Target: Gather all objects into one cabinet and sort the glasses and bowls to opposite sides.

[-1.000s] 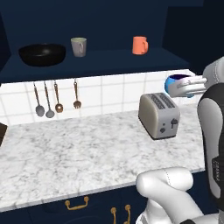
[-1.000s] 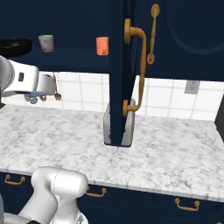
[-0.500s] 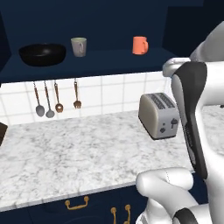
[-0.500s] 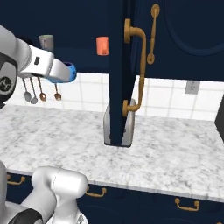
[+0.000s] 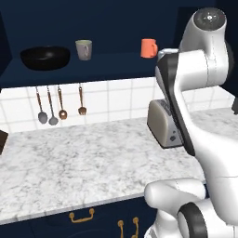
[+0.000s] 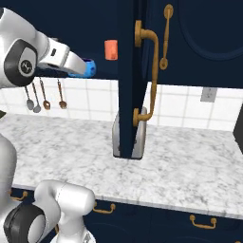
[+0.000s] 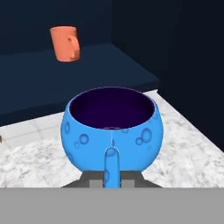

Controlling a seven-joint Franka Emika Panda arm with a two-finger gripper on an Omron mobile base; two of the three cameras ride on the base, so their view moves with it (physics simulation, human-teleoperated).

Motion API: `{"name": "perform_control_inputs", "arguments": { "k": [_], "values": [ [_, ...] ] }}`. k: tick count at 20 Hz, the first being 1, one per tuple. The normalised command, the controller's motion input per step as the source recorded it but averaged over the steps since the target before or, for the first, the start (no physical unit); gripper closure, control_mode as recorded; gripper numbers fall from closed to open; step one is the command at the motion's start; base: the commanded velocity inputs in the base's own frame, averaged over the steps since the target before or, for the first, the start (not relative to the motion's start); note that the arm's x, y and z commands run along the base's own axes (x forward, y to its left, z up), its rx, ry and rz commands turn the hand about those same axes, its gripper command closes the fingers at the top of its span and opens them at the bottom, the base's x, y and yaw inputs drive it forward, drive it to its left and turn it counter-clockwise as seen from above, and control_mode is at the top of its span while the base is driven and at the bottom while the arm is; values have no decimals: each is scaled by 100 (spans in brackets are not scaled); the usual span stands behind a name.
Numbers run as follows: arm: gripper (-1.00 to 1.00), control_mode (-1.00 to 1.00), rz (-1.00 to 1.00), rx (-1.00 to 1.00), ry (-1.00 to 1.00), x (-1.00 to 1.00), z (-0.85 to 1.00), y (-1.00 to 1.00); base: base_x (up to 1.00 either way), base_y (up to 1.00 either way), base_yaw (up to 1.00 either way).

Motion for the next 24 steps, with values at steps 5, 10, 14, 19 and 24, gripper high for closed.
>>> {"name": "perform_control_inputs", "arguments": {
  "k": [5,10,14,19,24],
  "values": [
    [100,-100,0,0,6,66,0,-26,0,0,0],
    [100,-100,0,0,8,55,-9,-38,0,0,0],
    [100,-100,0,0,3,62,-4,-29,0,0,0],
    [100,-100,0,0,0,58,-3,-18,0,0,0],
    [100,-100,0,0,-2,40,-24,0,0,0,0]
  ]
}}
